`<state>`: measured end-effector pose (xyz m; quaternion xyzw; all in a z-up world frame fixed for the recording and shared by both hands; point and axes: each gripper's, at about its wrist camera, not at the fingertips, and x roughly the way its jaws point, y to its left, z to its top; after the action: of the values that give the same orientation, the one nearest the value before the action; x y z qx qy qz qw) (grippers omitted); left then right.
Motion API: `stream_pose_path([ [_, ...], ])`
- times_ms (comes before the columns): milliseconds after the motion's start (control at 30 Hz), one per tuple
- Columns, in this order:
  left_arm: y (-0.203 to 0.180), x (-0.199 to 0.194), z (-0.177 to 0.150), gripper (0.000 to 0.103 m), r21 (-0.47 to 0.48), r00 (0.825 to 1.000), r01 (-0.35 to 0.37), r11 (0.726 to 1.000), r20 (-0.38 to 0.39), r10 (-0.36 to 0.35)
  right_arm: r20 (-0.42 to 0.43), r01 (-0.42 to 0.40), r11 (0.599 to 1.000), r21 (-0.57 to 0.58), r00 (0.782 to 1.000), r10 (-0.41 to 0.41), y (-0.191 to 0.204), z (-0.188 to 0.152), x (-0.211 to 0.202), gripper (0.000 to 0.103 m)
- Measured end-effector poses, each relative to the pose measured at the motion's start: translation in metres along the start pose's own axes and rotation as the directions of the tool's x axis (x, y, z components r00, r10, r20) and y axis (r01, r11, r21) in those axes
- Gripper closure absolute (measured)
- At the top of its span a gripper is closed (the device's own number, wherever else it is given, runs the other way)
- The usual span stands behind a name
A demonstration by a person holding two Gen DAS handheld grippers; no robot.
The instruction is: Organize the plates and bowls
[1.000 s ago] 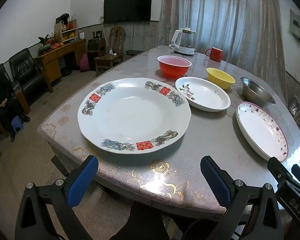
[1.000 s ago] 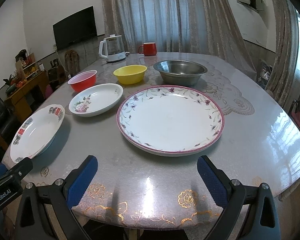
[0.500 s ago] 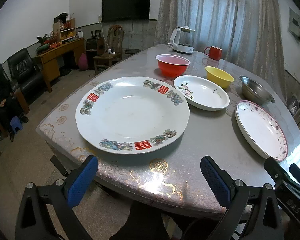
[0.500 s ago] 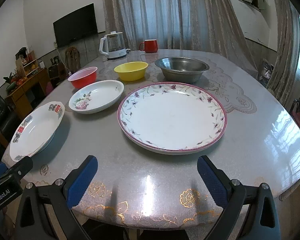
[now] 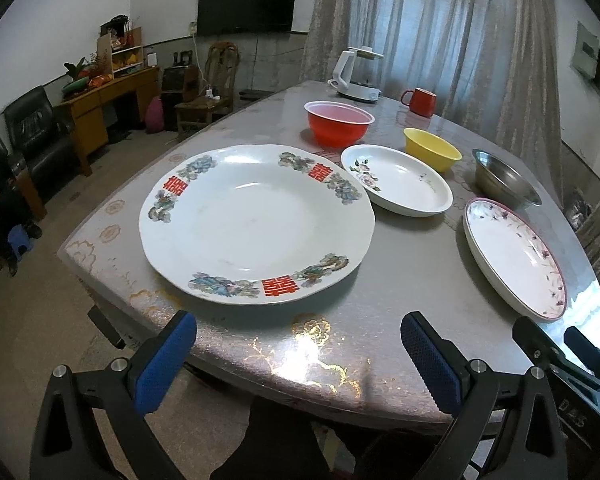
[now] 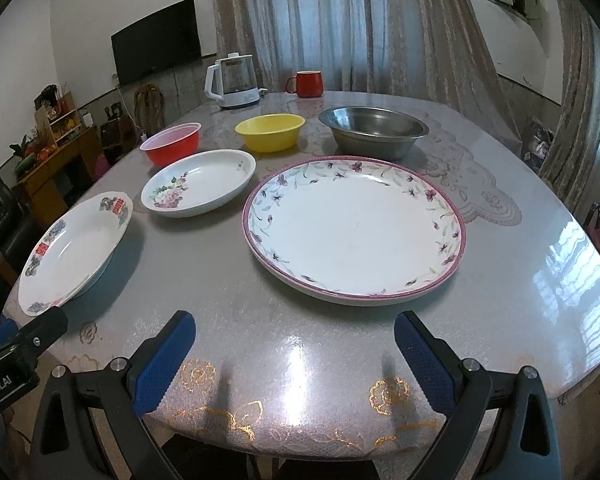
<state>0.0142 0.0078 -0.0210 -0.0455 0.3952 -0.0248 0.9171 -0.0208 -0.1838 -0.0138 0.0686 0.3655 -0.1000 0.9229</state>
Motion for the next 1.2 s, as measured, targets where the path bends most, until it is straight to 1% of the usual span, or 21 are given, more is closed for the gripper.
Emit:
stream_pose_path([
  [67,0.001,0.0,0.0,0.0,0.002,1.0,-0.002,1.0,0.0,0.002,-0.004,-0.01,1.0,-0.005,1.0,0.01,0.001,0.0,0.001,0.001],
  [167,0.003,0.001,0.0,0.0,0.001,1.0,-0.004,1.0,0.002,0.004,-0.02,-0.074,0.997,-0.022,0.997,0.073,0.005,-0.001,0.004,0.001],
  [233,0.007,0.0,0.001,0.0,-0.011,1.0,0.024,1.0,0.007,-0.024,-0.023,-0.109,0.993,-0.034,0.994,0.108,0.009,-0.001,0.005,0.001],
  [267,0.011,-0.001,0.001,0.0,-0.02,0.999,0.044,0.999,0.008,-0.044,-0.023,-0.139,0.989,-0.046,0.99,0.138,0.011,-0.001,0.005,0.001],
  [333,0.02,-0.001,0.002,0.0,-0.051,0.996,0.089,0.995,0.004,-0.089,-0.026,-0.173,0.983,-0.061,0.985,0.172,0.016,-0.001,0.006,0.001],
  [467,0.035,0.004,0.002,0.0,-0.099,0.995,0.099,0.99,-0.017,-0.101,-0.055,-0.275,0.959,-0.07,0.961,0.272,0.022,-0.002,0.012,0.0],
  [567,0.045,0.005,0.0,0.0,-0.128,0.993,0.119,0.985,0.002,-0.12,-0.079,-0.291,0.952,-0.096,0.956,0.284,0.029,-0.001,0.015,0.0],
  [633,0.053,0.005,0.0,0.0,-0.139,0.989,0.151,0.979,0.027,-0.148,-0.106,-0.301,0.946,-0.12,0.951,0.289,0.034,0.001,0.019,0.0],
  [700,0.065,0.007,0.003,0.0,-0.173,0.98,0.201,0.964,0.026,-0.2,-0.126,-0.324,0.935,-0.144,0.943,0.308,0.04,0.003,0.023,0.0],
  [767,0.076,0.009,0.006,0.0,-0.212,0.972,0.233,0.949,0.025,-0.233,-0.147,-0.334,0.93,-0.154,0.938,0.313,0.044,0.005,0.028,0.001],
  [800,0.083,0.01,0.007,0.0,-0.234,0.97,0.24,0.942,0.026,-0.241,-0.162,-0.348,0.924,-0.155,0.932,0.324,0.046,0.006,0.031,0.005],
  [833,0.091,0.011,0.009,0.0,-0.256,0.971,0.238,0.937,0.031,-0.238,-0.177,-0.365,0.919,-0.152,0.924,0.338,0.048,0.007,0.034,0.01],
  [900,0.106,0.01,0.013,0.0,-0.274,0.969,0.245,0.93,0.064,-0.237,-0.221,-0.397,0.908,-0.133,0.905,0.363,0.051,0.009,0.041,0.015],
  [1000,0.12,0.006,0.017,0.0,-0.264,0.969,0.238,0.935,0.13,-0.21,-0.257,-0.417,0.904,-0.09,0.887,0.384,0.051,0.013,0.05,0.015],
  [1033,0.124,0.004,0.02,0.0,-0.255,0.972,0.217,0.942,0.146,-0.184,-0.263,-0.425,0.902,-0.082,0.882,0.391,0.051,0.014,0.051,0.015],
  [1067,0.129,0.004,0.021,0.0,-0.249,0.973,0.209,0.946,0.151,-0.175,-0.265,-0.433,0.898,-0.083,0.878,0.399,0.053,0.015,0.052,0.015],
  [1100,0.133,0.005,0.024,0.0,-0.241,0.971,0.216,0.946,0.157,-0.182,-0.258,-0.441,0.893,-0.096,0.877,0.405,0.055,0.017,0.053,0.015],
  [1200,0.145,0.016,0.033,0.0,-0.274,0.968,0.242,0.931,0.129,-0.214,-0.234,-0.472,0.87,-0.143,0.87,0.434,0.067,0.024,0.053,0.015],
])
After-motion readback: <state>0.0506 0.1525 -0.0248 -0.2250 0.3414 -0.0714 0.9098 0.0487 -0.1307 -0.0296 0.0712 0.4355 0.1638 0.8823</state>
